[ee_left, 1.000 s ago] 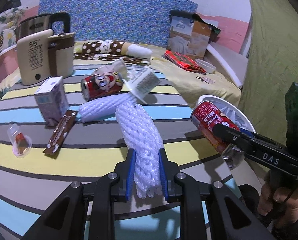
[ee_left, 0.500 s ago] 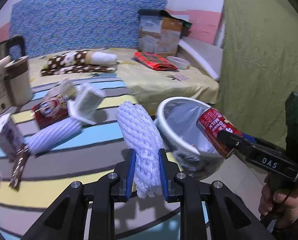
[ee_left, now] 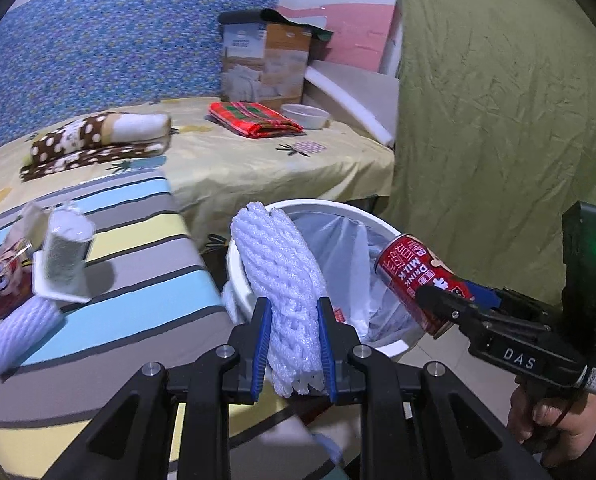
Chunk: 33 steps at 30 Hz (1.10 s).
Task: Collect trash
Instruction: 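Carry the foam net and red can over the bin and release both, then withdraw both open tools from the bin back toward the table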
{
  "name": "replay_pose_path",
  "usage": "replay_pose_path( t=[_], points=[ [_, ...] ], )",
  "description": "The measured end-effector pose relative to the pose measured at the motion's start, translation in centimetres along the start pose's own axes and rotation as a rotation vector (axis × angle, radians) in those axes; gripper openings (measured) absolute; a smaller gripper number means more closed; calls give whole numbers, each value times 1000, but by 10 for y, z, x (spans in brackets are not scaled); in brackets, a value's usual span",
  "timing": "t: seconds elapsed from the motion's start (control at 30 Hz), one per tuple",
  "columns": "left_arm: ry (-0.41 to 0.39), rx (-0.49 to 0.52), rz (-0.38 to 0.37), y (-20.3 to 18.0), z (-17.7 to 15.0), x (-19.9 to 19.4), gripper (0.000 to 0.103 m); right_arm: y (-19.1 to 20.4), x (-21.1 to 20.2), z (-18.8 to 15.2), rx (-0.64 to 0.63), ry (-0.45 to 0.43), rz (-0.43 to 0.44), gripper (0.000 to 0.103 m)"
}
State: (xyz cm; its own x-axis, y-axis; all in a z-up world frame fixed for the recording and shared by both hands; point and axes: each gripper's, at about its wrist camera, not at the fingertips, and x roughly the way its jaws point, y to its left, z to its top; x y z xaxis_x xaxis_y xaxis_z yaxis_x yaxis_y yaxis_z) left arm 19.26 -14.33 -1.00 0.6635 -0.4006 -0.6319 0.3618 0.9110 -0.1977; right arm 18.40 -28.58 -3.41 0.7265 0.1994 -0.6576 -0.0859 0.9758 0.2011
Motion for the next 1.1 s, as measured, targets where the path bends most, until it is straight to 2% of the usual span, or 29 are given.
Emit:
replay_pose_path(
  t=[0.27,0.53,0.63,0.77,1.1],
  points=[
    [42,18,-42,-7,9,32,23,-16,4,1,-2,21,-35,54],
    [71,9,-43,-4,10,51,26,-22,11,2,-18,51,-57,55],
    [77,5,-43,-4,10,54,29,-20,11,5,-31,55,-58,55],
    [63,0,-37,-1,11,51,42,-20,11,6,-34,48,-68,55],
    [28,-33,-14,9,10,33,44,-19,-2,10,-32,6,-76,59]
  ],
)
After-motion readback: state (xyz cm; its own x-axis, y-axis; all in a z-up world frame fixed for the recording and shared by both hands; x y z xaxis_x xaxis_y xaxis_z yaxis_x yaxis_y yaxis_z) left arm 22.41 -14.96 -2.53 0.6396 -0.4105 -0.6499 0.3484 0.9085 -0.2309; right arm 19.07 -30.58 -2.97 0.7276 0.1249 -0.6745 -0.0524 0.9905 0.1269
